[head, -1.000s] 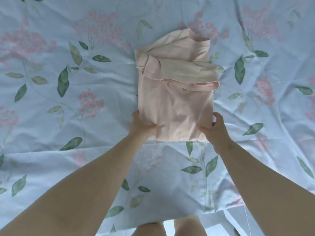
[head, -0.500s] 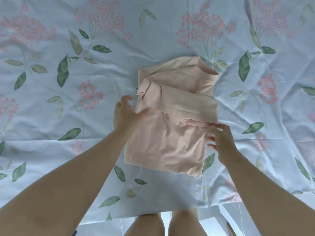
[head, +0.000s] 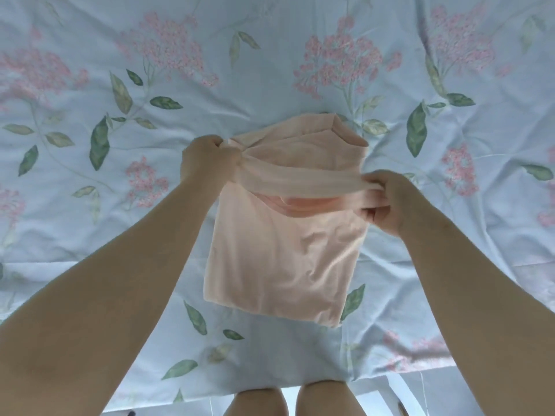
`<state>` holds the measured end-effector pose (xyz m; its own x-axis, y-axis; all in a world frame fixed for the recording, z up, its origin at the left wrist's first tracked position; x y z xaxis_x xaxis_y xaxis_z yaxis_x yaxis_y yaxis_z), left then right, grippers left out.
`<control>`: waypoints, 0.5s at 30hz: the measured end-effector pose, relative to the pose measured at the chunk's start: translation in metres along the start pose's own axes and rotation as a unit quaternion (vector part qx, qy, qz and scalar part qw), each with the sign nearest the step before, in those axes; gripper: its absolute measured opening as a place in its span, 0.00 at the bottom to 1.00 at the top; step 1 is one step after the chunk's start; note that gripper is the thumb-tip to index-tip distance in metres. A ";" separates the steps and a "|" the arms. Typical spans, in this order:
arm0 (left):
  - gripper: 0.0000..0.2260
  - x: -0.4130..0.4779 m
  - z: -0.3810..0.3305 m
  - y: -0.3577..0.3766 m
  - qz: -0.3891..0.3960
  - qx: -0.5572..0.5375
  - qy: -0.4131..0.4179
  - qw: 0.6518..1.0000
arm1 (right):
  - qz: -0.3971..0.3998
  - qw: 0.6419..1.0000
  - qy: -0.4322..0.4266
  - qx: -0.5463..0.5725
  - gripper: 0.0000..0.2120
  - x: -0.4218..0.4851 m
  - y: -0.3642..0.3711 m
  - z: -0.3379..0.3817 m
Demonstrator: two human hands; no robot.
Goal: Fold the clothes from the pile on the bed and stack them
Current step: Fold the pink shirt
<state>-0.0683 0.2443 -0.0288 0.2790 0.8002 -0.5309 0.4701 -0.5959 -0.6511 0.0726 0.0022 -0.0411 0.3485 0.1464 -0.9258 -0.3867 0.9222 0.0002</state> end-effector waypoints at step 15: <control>0.21 -0.033 0.080 0.046 0.104 -0.068 -0.142 0.982 | -0.127 0.965 -0.029 -0.229 0.24 0.020 -0.005 -0.080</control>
<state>-0.1229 0.1851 -0.0849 0.1447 0.5994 -0.7872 0.5402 -0.7145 -0.4447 0.0131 -0.0284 -0.0900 0.5237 -0.0323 -0.8513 -0.6139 0.6785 -0.4034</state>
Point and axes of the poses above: each hand's wrist, its own x-axis towards the middle knuckle, its own y-axis out of the palm, z = x × y, the point moved 4 cm from there along x, towards the middle knuckle, and after that the axes turned 5 degrees about -x, right-handed, at the moved point
